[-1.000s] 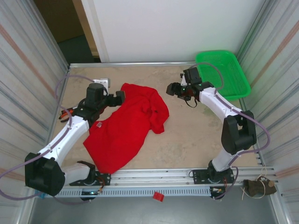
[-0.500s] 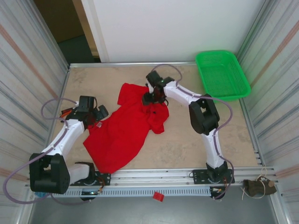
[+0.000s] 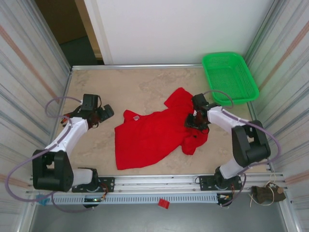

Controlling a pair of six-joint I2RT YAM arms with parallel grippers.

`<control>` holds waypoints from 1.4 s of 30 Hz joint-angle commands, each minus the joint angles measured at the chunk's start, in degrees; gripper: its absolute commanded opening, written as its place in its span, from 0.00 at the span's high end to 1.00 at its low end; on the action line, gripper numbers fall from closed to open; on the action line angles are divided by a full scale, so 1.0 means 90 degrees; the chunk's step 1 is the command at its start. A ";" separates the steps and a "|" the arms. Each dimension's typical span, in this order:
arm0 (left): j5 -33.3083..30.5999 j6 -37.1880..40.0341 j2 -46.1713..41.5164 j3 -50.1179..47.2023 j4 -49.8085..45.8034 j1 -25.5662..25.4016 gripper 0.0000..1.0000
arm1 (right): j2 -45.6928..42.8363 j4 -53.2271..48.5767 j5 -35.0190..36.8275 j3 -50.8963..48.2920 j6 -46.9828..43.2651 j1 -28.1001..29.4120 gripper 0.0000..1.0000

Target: Fold the inside-out t-shirt

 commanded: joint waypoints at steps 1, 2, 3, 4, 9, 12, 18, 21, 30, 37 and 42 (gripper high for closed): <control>0.0714 0.0326 0.0600 0.0482 0.0360 -0.0184 0.01 | -0.0306 -0.0152 -0.0027 0.0830 -0.0099 -0.0021 0.39; 0.0824 0.0440 0.0863 0.0703 0.0343 -0.0305 0.01 | -0.0114 -0.0195 -0.0084 0.1237 -0.0263 -0.0138 0.38; 0.0885 0.0537 0.1088 0.0896 0.0326 -0.0417 0.01 | 0.0131 -0.0248 -0.0167 0.1631 -0.0418 -0.0239 0.38; 0.0944 0.0655 0.1352 0.1111 0.0321 -0.0539 0.01 | 0.0483 -0.0370 -0.0250 0.2132 -0.0578 -0.0349 0.38; 0.0915 0.0896 0.2429 0.1899 0.0280 -0.0826 0.01 | 0.2408 -0.0785 -0.0293 0.4283 -0.0969 -0.0753 0.32; 0.1042 0.1029 0.2885 0.2179 0.0269 -0.0832 0.02 | 0.3541 -0.1090 -0.0300 0.5450 -0.1020 -0.0954 0.28; 0.1474 0.1006 0.3300 0.2353 0.0205 -0.0875 0.04 | 0.5405 -0.1839 -0.0271 0.7655 -0.1204 -0.1073 0.27; 0.1517 0.0952 0.3285 0.2153 0.0349 -0.0910 0.04 | 0.5871 -0.1976 -0.0309 0.8080 -0.1329 -0.1052 0.28; 0.1893 0.0764 0.3577 0.1937 0.0661 -0.0987 0.09 | 0.5887 -0.1763 -0.0722 0.7521 -0.1316 -0.1069 0.45; 0.2071 0.0589 0.3471 0.1653 0.0974 -0.1201 0.19 | 0.5754 -0.1461 -0.1033 0.7099 -0.1214 -0.1083 0.76; 0.2219 0.0606 0.3550 0.1672 0.1172 -0.1180 0.78 | 0.5413 -0.1403 -0.1296 0.7004 -0.1212 -0.1160 1.00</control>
